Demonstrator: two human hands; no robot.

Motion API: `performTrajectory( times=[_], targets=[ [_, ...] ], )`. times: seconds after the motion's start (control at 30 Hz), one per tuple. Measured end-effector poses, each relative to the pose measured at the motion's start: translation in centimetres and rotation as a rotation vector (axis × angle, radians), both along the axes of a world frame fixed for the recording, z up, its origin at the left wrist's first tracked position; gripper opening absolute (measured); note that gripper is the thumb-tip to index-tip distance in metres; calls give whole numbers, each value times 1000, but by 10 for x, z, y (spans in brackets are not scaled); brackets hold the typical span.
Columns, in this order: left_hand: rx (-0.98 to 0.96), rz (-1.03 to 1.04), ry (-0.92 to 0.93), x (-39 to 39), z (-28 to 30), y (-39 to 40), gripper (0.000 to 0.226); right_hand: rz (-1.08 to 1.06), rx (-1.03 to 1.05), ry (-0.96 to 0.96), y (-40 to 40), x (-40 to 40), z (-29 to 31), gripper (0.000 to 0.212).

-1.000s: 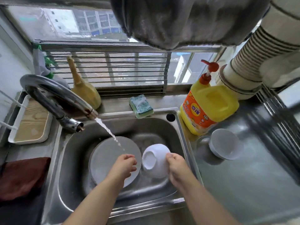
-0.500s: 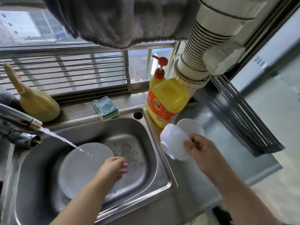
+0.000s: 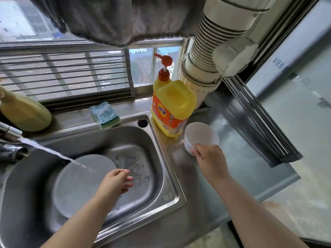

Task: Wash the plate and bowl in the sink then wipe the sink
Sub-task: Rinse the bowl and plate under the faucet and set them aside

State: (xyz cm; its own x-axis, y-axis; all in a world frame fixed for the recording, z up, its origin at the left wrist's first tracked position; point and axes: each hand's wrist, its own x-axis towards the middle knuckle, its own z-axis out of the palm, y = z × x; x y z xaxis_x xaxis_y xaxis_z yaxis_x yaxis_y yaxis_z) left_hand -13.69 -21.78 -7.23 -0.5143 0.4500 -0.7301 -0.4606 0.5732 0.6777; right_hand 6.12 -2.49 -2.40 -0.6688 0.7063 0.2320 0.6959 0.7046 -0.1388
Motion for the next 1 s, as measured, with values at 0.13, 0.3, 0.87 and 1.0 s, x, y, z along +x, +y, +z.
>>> performTrajectory(
  times=[0.13, 0.3, 0.87, 1.0],
  targets=[
    [-15, 7, 34, -5, -1, -7, 12, -12, -97, -20, 8, 6, -15, 23],
    [-25, 12, 70, -11, -1, -15, 13, -15, -83, 20, -2, -3, -13, 31],
    [-171, 276, 184, -81, -48, -124, 10, -157, -1112, -284, -140, -192, -130, 53],
    [-151, 319, 192, -88, -59, -134, 6, -245, -1115, -376, -139, -202, -166, 51]
  ],
)
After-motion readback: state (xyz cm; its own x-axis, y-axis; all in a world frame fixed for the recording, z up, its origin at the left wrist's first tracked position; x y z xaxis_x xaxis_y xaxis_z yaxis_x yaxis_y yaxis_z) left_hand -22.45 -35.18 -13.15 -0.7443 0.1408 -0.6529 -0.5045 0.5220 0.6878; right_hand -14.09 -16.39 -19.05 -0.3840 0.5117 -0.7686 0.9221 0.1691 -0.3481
